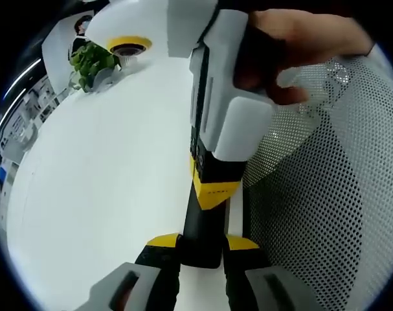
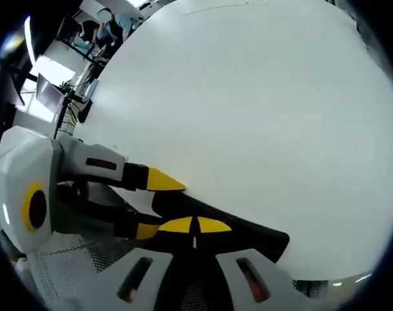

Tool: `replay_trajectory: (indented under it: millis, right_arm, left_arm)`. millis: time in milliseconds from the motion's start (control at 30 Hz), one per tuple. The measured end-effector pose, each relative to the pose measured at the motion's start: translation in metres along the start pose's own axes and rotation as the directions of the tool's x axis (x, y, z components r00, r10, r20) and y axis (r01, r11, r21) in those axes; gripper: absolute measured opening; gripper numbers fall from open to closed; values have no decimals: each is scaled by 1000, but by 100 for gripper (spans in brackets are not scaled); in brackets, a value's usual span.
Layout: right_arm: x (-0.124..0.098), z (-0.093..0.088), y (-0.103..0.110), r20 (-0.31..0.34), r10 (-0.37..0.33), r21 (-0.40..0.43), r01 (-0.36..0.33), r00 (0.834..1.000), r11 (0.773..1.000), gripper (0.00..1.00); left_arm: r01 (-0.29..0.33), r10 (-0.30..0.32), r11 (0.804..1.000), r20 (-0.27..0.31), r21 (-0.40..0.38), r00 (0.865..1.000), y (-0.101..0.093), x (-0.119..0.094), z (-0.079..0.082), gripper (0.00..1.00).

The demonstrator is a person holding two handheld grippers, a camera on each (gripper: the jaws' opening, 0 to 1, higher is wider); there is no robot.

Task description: Press the specified remote control buttons in sequence, fully releasing each button before pressing the next.

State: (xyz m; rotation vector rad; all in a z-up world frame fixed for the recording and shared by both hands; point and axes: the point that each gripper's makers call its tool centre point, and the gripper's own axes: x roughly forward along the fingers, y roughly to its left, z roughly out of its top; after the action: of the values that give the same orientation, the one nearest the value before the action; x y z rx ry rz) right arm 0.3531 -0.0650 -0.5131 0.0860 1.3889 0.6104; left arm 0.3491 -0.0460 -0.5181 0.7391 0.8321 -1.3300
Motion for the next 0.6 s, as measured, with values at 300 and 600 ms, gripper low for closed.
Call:
replay_trajectory:
  millis: [300, 600]
  right_arm:
    - [1, 1, 0, -68, -90, -56, 86, 994, 995, 0]
    - [0, 0, -1, -44, -73, -18, 73, 996, 997, 0]
  left_arm:
    - [-4, 4, 1000, 2, -5, 1000, 0, 0, 0, 25]
    - [-6, 6, 1000, 5, -2, 1000, 0, 0, 0, 25]
